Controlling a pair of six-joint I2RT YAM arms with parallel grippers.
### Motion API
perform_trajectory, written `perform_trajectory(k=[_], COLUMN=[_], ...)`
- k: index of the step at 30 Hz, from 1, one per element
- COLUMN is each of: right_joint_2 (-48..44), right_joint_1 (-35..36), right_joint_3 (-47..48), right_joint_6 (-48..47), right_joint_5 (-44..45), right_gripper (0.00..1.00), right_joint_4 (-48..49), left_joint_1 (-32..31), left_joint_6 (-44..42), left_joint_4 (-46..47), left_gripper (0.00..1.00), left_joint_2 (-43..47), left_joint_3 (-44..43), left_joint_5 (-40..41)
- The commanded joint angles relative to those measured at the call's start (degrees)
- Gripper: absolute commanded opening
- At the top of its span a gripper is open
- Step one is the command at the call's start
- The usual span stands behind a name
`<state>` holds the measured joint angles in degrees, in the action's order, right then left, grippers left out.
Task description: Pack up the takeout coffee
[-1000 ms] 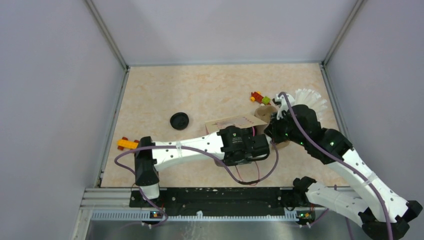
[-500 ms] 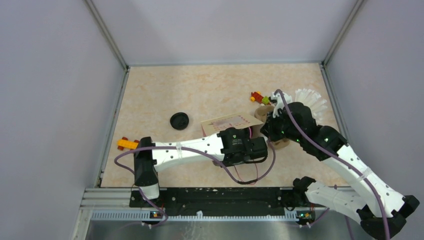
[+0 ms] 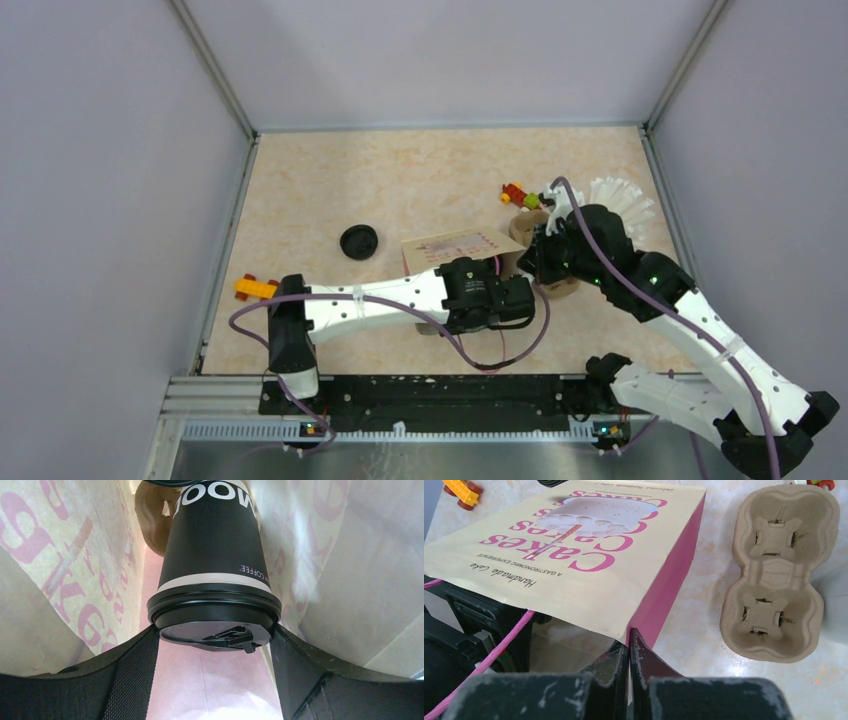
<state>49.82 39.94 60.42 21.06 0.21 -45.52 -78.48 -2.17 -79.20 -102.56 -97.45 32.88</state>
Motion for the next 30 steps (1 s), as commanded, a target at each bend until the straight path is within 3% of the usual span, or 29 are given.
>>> perform_trajectory(k=[1,19,30], right_joint_2=[-1.71,-3.10,-3.22], right_joint_1=[-0.30,-0.26,-0.28], right_joint_3=[1.28,-0.77,-0.65], right_joint_6=[2.16,3.84,3.93], right_joint_5=[-1.02,-3.38,-3.49], right_gripper=[0.00,0.00,0.00], right_joint_4=[0.38,1.08,0.99], left_joint_1=[-0.18,-0.45,-0.29], left_joint_6=[0.58,2.00,3.96], left_joint_4=[-0.29,0.01,-0.97], left_gripper=[0.51,0.54,0.57], left_joint_2=[-0.24,-3.89,-7.58], left_joint_3=[-1.10,0.30,0.02], left_joint_5=[1.61,1.44,5.26])
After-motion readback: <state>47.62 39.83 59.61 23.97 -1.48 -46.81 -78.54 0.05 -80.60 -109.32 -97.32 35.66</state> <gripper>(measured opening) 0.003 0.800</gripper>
